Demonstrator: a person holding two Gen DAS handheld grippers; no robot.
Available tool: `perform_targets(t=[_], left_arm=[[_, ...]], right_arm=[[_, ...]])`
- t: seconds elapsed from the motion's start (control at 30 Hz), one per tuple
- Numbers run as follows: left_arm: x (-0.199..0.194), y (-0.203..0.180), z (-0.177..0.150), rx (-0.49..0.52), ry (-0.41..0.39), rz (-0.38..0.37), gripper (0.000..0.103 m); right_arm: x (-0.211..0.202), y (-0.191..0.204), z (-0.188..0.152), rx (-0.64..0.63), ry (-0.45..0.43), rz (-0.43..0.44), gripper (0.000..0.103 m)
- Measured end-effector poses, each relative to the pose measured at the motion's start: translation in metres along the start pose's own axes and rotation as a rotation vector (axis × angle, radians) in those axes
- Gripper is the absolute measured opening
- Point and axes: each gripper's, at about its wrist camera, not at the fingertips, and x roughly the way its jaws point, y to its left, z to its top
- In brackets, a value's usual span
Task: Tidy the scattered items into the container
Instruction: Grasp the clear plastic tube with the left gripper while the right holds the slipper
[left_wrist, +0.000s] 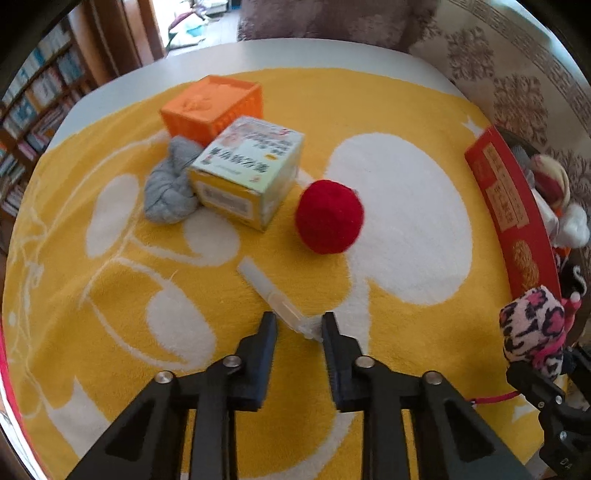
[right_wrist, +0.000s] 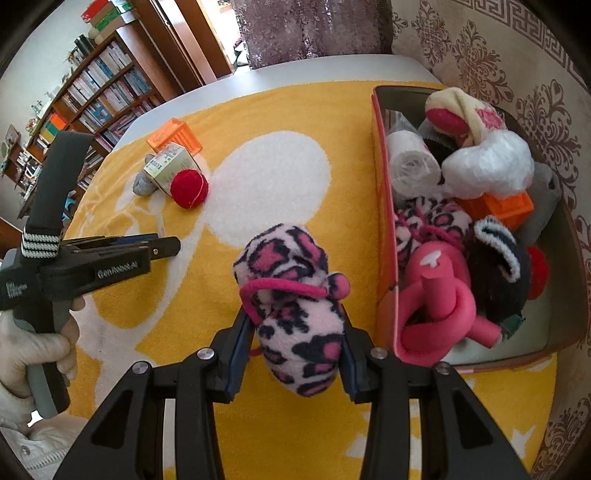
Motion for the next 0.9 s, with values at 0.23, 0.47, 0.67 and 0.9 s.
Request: perform_targets(t=[0.23, 0.47, 0.67, 0.9], left_arm=[[-0.007, 0.002, -0.003, -0.018, -0.011, -0.016, 0.024], [-0.016, -0.005, -0.003, -0.002, -0.061, -0.101, 0.025], [-0.014, 0.000, -0.017, -0.005, -0.040, -0.084, 0.025], [-0.005, 0.012, -0.008, -0.040, -0.040, -0.048, 0.025]], right_arm=[[0.000, -0.001, 0.002, -0.007, -0.001, 0.011, 0.045], [0.000, -0.003, -0.001, 0.005, 0.004, 0.014, 0.045], [0.000, -0.004, -0.001, 0.006, 0.003, 0.014, 0.045], [0.003, -0.004, -0.003, 0.009, 0.012, 0.011, 0.045]])
